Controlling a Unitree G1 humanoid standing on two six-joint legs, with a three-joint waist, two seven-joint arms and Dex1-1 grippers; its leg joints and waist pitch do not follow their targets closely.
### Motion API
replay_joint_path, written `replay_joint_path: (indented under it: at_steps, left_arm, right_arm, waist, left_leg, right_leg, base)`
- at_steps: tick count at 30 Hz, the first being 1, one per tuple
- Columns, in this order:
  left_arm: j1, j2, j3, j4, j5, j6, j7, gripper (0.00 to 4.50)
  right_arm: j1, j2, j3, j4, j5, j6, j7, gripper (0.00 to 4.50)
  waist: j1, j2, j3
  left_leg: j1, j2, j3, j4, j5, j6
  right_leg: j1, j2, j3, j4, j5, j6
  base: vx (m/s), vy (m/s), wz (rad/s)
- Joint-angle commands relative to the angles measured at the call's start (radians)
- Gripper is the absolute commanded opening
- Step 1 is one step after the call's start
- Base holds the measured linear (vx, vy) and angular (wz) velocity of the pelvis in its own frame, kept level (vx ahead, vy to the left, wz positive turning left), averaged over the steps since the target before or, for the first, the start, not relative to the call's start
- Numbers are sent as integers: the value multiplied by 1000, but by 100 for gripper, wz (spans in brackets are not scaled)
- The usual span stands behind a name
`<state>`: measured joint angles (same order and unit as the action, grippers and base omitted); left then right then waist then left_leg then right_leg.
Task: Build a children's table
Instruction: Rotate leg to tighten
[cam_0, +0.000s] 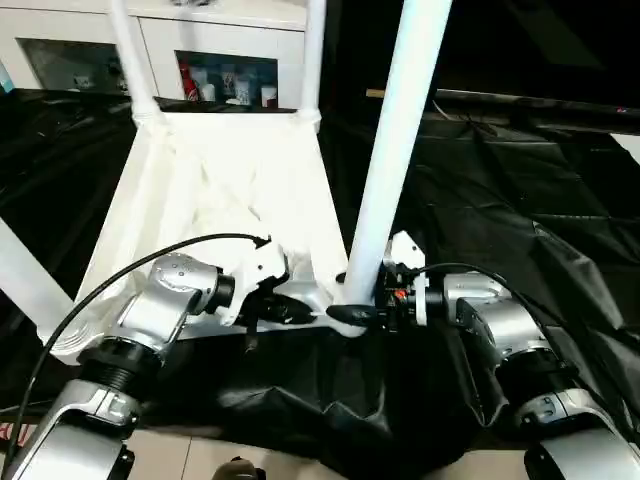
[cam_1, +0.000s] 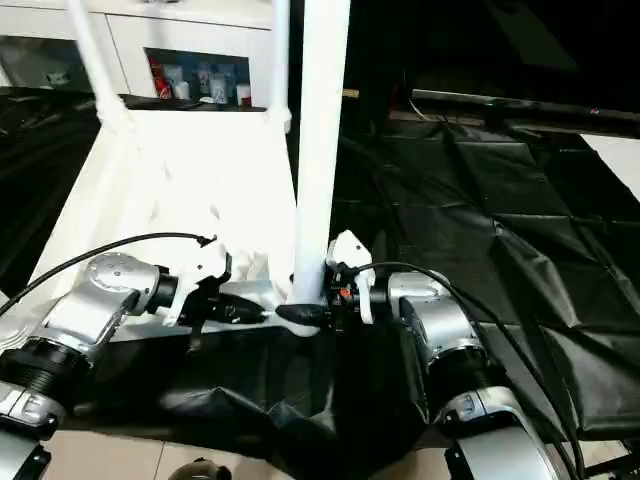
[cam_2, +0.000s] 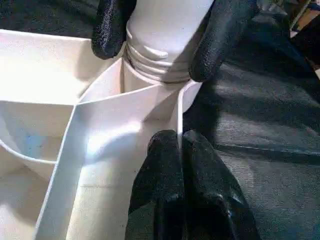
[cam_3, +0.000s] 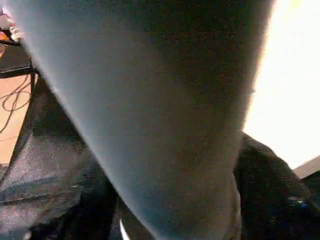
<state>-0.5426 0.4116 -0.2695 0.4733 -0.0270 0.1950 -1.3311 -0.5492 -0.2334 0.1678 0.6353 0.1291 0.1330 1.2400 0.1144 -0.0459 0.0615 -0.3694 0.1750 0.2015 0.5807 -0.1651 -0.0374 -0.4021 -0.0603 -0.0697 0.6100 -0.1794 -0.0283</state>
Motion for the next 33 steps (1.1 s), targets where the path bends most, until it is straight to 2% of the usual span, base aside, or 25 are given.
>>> replay_joint_path:
  at_steps: [1, 5, 7, 8, 9, 11, 12, 13, 14, 16, 17, 18, 19, 21, 22, 23, 24, 26, 28, 29, 33]
  left_arm:
    - [-2, -31, -22, -49, -40, 3, -13, 0]
    - [-15, -60, -4, -17, -9, 4, 82, 0]
    - [-38, -86, 15, 19, 2, 3, 152, 0]
    - [-38, -86, 15, 19, 2, 3, 152, 0]
    - [-50, -97, 23, 37, 9, -8, 184, 0]
    - [-82, -138, 46, 75, 17, 0, 274, 0]
    - [-96, -152, 54, 90, 21, 7, 308, 0]
    - [-114, -174, 59, 109, 31, 19, 359, 0]
    - [-125, -186, 61, 122, 38, 26, 391, 0]
    - [-153, -223, 73, 158, 52, 32, 471, 0]
    - [-169, -244, 81, 180, 56, 32, 513, 0]
    - [-179, -256, 84, 193, 59, 25, 534, 0]
    - [-179, -256, 84, 193, 59, 25, 534, 0]
    - [-187, -266, 80, 201, 62, 1, 530, 0]
    - [-187, -266, 80, 201, 62, 1, 530, 0]
    - [-181, -258, 72, 193, 65, -11, 510, 0]
    - [-176, -253, 68, 187, 62, -21, 493, 0]
    - [-166, -244, 63, 176, 53, -28, 462, 0]
    - [-158, -234, 57, 168, 53, -41, 443, 0]
    - [-146, -221, 49, 152, 46, -47, 407, 0]
    - [-120, -191, 38, 114, 26, -52, 328, 0]
  right_arm:
    - [17, 21, 56, -28, 12, 24, 34, 277]
    - [11, 67, 22, 7, -3, 22, -93, 266]
    - [-9, 104, -5, 60, -36, 5, -233, 265]
    - [-9, 104, -5, 60, -36, 5, -233, 264]
    - [-24, 120, -21, 91, -43, 9, -297, 264]
    - [-65, 176, -94, 171, -21, 21, -476, 264]
    - [-81, 195, -122, 199, -9, 28, -541, 264]
    - [-100, 219, -151, 228, 3, 22, -617, 264]
    - [-111, 232, -166, 244, 9, 18, -661, 263]
    - [-137, 261, -193, 286, 3, 3, -769, 263]
    - [-148, 276, -194, 300, -4, -7, -797, 263]
    - [-154, 288, -191, 308, -10, -21, -802, 263]
    - [-154, 288, -191, 308, -10, -21, -802, 263]
    - [-156, 305, -179, 310, -23, -66, -766, 263]
    - [-156, 305, -179, 310, -23, -66, -766, 263]
    - [-150, 305, -171, 297, -18, -71, -715, 319]
    - [-145, 302, -166, 289, -15, -70, -687, 333]
    - [-140, 296, -154, 282, -15, -74, -649, 339]
    - [-134, 286, -133, 273, -27, -81, -622, 378]
    - [-126, 270, -110, 257, -34, -86, -582, 378]
    - [-106, 229, -67, 219, -45, -98, -471, 381]
  waist:
    - [-4, 4, -62]
    - [-7, 4, -63]
    - [-19, 3, -56]
    - [-21, 2, -55]
    - [-26, 1, -56]
    - [-39, 3, -54]
    - [-45, 5, -55]
    - [-50, 4, -55]
    - [-58, 7, -57]
    - [-60, 7, -59]
    - [-61, 9, -59]
    - [-57, 7, -64]
    - [-57, 7, -64]
    - [-50, 11, -67]
    - [-49, 7, -70]
    - [-48, 10, -69]
    - [-47, 8, -70]
    - [-45, 12, -70]
    - [-46, 13, -69]
    - [-46, 17, -69]
    - [-51, 16, -67]
  left_leg:
    - [22, 72, -33, -69, -262, 8]
    - [24, 72, -34, -69, -261, 2]
    - [27, 68, -37, -70, -308, -18]
    - [30, 65, -40, -70, -324, -24]
    - [31, 66, -44, -69, -341, -28]
    - [33, 65, -48, -70, -365, -34]
    - [33, 64, -51, -70, -384, -43]
    - [29, 65, -53, -70, -385, -47]
    - [32, 63, -55, -69, -399, -54]
    - [32, 63, -50, -68, -388, -42]
    - [33, 63, -49, -68, -384, -41]
    - [32, 63, -45, -67, -357, -36]
    - [32, 63, -45, -67, -357, -36]
    - [24, 64, -40, -67, -303, -17]
    - [20, 62, -36, -64, -268, -3]
    - [20, 62, -35, -63, -258, 3]
    - [15, 60, -33, -61, -237, 16]
    - [13, 61, -34, -62, -211, 34]
    - [15, 63, -34, -63, -214, 31]
    - [15, 63, -35, -63, -220, 29]
    - [16, 66, -36, -65, -249, 26]
  right_leg:
    - [39, -101, 60, -85, -345, -174]
    - [36, -103, 61, -86, -348, -174]
    - [29, -105, 60, -97, -431, -159]
    - [30, -106, 58, -101, -468, -150]
    - [31, -110, 57, -107, -521, -131]
    - [23, -107, 55, -110, -555, -121]
    - [26, -109, 52, -113, -579, -111]
    - [27, -110, 52, -111, -582, -110]
    - [24, -109, 50, -114, -581, -104]
    - [20, -108, 56, -114, -535, -116]
    - [19, -106, 57, -113, -520, -121]
    - [23, -104, 58, -106, -451, -138]
    - [23, -104, 58, -106, -451, -138]
    - [32, -103, 62, -93, -331, -167]
    - [37, -102, 63, -87, -271, -182]
    - [37, -101, 63, -86, -254, -189]
    - [43, -102, 63, -83, -232, -194]
    - [48, -102, 61, -82, -218, -198]
    - [47, -100, 59, -82, -222, -203]
    - [47, -100, 59, -82, -228, -204]
    - [47, -99, 59, -83, -250, -206]
  base:
    - [0, 0, 0]
    - [0, 0, 0]
    - [0, 0, 0]
    - [0, 0, 0]
    - [0, 0, 0]
    - [0, 0, 0]
    - [0, 0, 0]
    - [0, 0, 0]
    - [0, 0, 0]
    - [0, 0, 0]
    - [0, 0, 0]
    - [0, 0, 0]
    - [0, 0, 0]
    - [0, 0, 0]
    - [0, 0, 0]
    - [0, 0, 0]
    - [51, -31, 3]
    - [0, 0, 0]
    - [0, 0, 0]
    - [0, 0, 0]
    - [0, 0, 0]
